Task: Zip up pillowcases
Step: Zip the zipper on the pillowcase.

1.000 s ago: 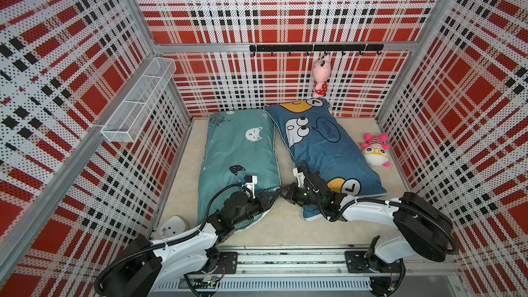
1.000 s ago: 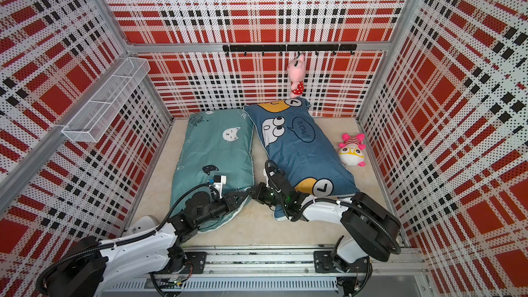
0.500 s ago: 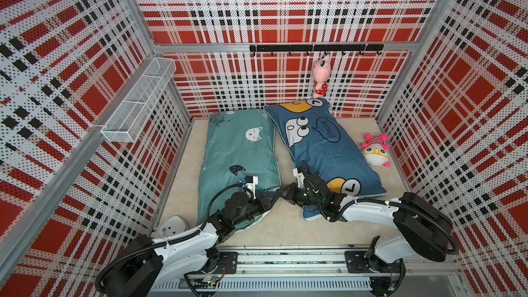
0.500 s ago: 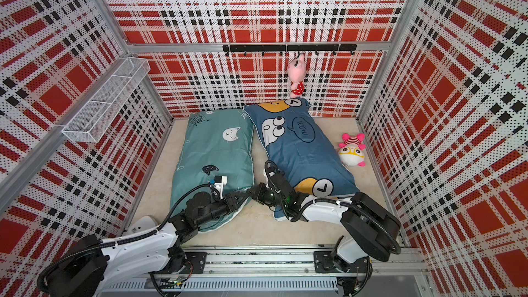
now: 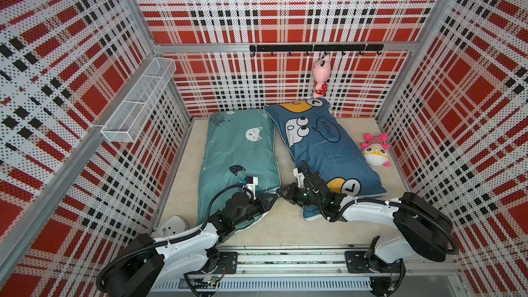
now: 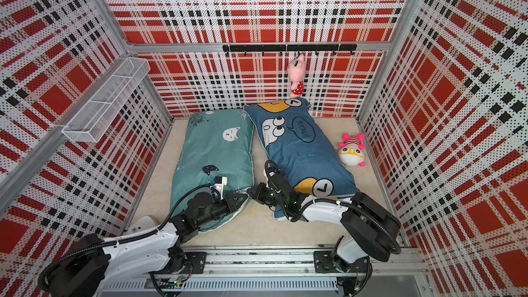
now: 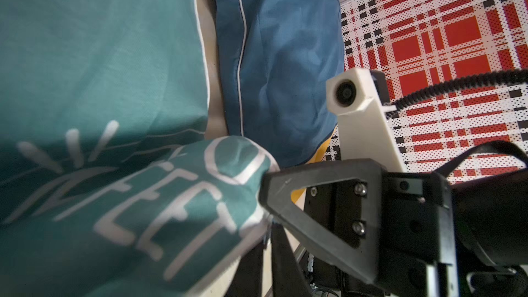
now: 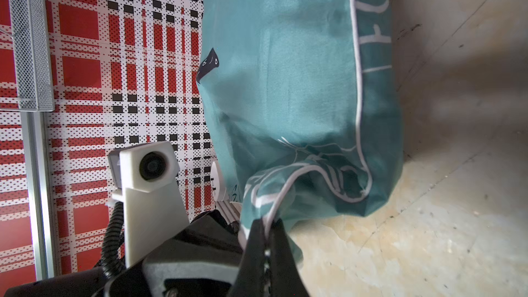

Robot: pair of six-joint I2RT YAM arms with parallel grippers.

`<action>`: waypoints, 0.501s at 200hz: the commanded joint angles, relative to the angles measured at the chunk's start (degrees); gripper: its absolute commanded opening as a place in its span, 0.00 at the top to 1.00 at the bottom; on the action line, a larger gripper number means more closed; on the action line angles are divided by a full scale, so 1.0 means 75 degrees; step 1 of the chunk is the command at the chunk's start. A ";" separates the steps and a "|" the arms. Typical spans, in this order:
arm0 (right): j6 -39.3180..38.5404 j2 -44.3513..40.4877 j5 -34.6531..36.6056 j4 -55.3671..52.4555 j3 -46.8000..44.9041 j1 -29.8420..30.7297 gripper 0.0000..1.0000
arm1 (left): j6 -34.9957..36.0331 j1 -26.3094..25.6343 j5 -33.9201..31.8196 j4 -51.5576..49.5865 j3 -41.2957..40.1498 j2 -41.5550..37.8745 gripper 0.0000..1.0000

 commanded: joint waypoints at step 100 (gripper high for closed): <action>-0.0103 -0.0459 0.0289 -0.0541 0.0114 -0.0229 1.00 | 0.0661 -0.0051 -0.0471 -0.1474 0.0214 -0.0416 1.00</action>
